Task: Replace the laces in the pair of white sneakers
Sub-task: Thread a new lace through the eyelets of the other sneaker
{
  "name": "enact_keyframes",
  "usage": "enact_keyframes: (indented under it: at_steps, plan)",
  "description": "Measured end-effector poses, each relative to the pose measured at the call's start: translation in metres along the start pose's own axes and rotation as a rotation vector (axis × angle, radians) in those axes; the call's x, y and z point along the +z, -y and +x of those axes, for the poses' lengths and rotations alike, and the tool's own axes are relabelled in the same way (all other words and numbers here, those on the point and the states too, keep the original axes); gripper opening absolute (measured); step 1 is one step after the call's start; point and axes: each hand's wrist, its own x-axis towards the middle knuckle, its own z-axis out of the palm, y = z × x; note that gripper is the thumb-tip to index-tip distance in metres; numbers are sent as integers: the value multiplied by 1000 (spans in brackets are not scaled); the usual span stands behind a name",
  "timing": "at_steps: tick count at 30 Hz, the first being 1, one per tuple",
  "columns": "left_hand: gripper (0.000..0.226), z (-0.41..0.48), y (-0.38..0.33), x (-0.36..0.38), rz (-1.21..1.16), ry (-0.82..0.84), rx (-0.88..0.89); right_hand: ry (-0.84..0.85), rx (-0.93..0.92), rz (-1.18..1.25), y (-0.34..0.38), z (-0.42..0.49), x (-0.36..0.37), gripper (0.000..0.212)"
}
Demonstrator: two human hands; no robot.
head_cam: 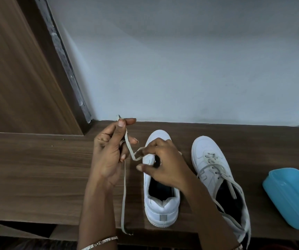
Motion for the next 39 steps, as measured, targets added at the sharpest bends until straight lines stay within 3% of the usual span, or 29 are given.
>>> enact_keyframes:
  at_steps: [4,7,10,13,16,19,23,28,34,39]
  plan:
    - [28,2,2,-7,-95,-22,3,-115,-125,-133,9,3,11,9]
    - [39,4,9,-15,-44,-48,-75,-206,-186,-87,7,7,8,15]
    - [40,2,27,-18,161,-50,-272,-264,-239,234,20,4,-2,6]
    - [25,-8,40,-9,324,123,-321,-258,-227,491,33,1,-9,14]
    - [26,-11,43,1,411,263,-267,-244,-185,689,38,-1,-13,14]
    - [39,-10,48,1,520,258,-119,-238,-135,886,40,-7,-23,14]
    - [12,-10,48,8,534,111,3,-325,-46,1179,31,-19,-51,18]
    - [13,-12,25,18,359,-36,96,-438,72,1151,-4,-26,-65,29]
    - [16,-13,3,22,371,9,185,-318,332,995,-27,-21,-33,38]
    - [15,-11,4,20,316,-14,147,-192,392,619,-38,-18,-8,48]
